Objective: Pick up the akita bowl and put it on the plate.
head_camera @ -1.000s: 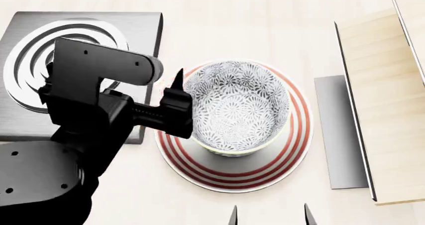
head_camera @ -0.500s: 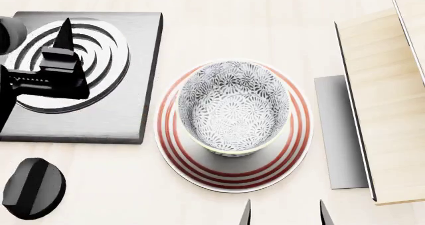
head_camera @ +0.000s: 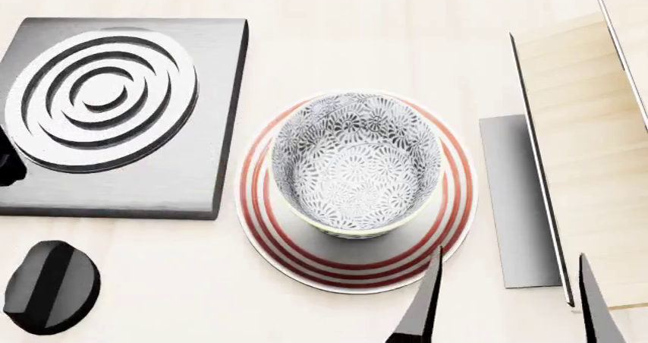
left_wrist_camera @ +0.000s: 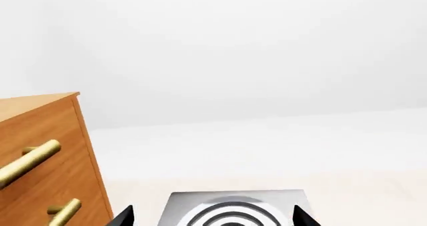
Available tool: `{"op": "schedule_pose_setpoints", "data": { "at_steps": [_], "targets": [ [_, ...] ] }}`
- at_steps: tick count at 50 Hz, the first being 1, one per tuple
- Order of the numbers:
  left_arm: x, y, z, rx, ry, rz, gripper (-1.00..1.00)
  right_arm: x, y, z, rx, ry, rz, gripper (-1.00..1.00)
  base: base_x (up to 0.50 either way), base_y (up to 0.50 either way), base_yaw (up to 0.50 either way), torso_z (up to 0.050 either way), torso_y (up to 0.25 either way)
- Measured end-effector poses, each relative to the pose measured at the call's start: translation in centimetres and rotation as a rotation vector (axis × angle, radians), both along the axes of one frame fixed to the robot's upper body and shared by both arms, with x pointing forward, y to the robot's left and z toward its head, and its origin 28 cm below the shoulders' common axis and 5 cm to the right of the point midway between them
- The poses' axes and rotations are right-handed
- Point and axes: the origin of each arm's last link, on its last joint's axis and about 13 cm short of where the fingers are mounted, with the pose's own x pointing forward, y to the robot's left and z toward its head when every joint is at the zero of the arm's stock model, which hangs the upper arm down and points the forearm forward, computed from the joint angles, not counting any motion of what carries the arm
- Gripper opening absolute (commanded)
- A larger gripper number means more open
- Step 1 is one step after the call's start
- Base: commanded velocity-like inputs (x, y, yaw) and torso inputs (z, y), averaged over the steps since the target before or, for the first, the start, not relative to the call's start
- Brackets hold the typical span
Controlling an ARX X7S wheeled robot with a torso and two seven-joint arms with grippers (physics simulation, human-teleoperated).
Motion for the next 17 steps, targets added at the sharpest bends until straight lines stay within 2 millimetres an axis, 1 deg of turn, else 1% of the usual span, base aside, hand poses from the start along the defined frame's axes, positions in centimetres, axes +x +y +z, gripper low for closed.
{"op": "schedule_pose_setpoints", "data": {
  "at_steps": [7,11,17],
  "targets": [
    [-1.0,0.9,-0.8,-0.006,-0.019,0.035,1.00,-0.8,-0.6,2.4,-0.026,-0.084,-0.045,1.00,0.00,0.00,0.00,0.000,0.000],
    [-1.9,1.2,-1.2,-0.001,-0.043,0.051,1.00,-1.1,-0.7,3.8,-0.013,-0.165,-0.051,1.00,0.00,0.00,0.00,0.000,0.000],
    [-3.9,1.5,-1.8,0.010,-0.097,0.068,1.00,-2.3,-1.1,4.8,0.013,-0.256,-0.062,1.00,0.00,0.00,0.00,0.000,0.000]
  ]
}}
